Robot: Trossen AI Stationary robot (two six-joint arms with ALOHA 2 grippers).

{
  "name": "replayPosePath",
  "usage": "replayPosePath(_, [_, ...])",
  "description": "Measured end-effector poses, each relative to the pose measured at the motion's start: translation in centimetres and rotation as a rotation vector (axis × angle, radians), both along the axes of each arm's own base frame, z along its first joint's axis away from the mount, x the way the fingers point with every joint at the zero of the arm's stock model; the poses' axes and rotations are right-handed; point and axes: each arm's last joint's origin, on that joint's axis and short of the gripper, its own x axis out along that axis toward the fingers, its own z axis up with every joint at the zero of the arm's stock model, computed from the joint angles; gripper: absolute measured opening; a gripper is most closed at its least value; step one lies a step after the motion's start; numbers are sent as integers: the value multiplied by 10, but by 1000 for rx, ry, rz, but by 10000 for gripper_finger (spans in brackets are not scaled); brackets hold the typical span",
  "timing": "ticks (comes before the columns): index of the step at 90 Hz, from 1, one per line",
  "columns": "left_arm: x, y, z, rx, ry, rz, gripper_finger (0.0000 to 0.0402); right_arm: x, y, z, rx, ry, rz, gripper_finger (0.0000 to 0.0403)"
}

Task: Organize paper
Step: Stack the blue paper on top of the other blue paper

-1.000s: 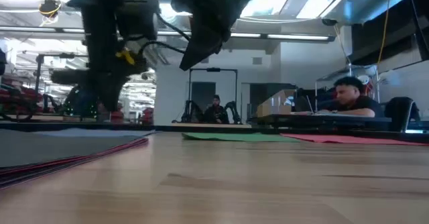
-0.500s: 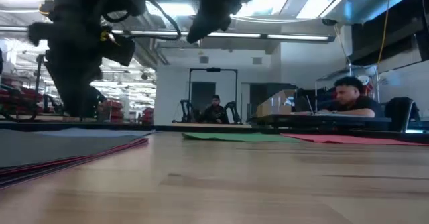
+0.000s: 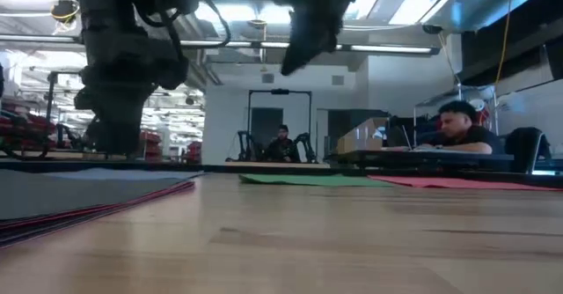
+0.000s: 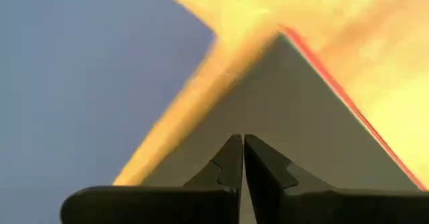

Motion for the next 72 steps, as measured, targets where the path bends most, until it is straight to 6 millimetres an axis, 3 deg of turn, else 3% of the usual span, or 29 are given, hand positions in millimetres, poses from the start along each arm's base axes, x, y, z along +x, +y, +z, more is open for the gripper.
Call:
replayPosePath(13, [-5, 7, -2, -6, 45, 112, 1, -16, -10, -14, 32, -9, -62, 0])
replayPosePath(26, [-9, 15, -10, -23, 63, 207, 1, -20, -9, -25, 28, 14, -58, 0])
replayPosePath(72, [-22, 24, -36, -121, 74, 316, 1, -16, -8, -28, 6, -44, 7, 0])
